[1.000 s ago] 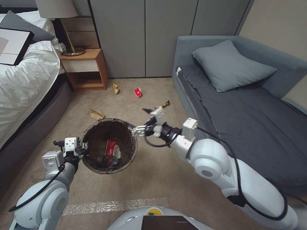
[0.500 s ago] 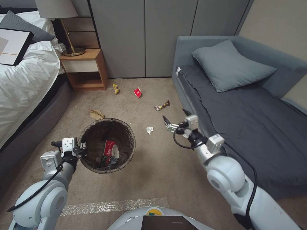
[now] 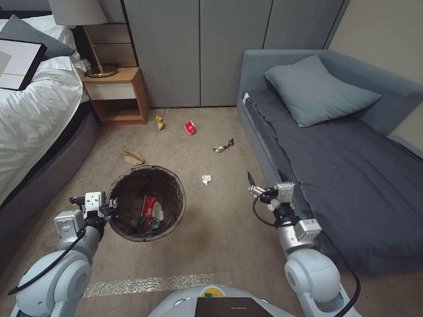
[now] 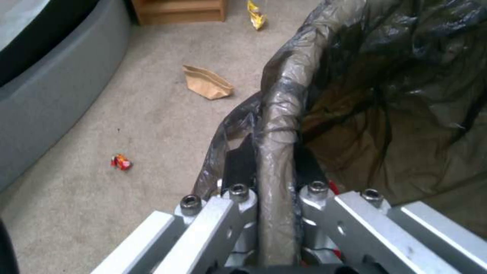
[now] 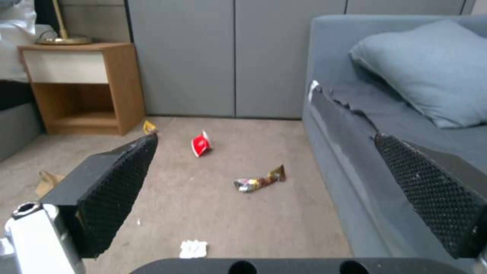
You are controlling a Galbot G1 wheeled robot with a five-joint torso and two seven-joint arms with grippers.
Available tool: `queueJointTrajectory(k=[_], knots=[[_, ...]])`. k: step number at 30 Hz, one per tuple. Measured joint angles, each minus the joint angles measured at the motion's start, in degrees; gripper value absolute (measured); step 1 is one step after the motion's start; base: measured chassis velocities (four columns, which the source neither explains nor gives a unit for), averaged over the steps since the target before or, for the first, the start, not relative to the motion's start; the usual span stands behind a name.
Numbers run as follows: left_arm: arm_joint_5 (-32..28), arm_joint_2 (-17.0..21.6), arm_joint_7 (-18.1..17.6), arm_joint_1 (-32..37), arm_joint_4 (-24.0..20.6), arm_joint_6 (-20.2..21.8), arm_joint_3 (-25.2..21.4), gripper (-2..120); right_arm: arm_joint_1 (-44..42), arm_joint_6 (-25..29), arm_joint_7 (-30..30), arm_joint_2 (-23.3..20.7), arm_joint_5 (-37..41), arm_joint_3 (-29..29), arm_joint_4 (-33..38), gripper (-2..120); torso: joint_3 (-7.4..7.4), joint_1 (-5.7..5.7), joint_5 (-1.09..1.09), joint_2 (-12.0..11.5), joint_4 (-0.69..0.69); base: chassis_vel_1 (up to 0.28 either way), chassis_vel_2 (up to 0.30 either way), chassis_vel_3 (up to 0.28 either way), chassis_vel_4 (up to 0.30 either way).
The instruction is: Pick up the trash bin, then pick up the garbage from the floor and place it into the trash bin.
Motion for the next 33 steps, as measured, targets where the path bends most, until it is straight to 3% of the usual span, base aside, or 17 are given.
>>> queueJointTrajectory(k=[33], knots=[[0.4, -0.26, 0.39, 0.74, -0.9, -0.22, -0.08, 3, -0.32, -1.28, -0.27, 0.01, 0.47, -0.59, -0.33, 100, 0.0, 0.0, 0.01, 0.0, 0.01, -0.024, 0.024, 0.022, -0.023]])
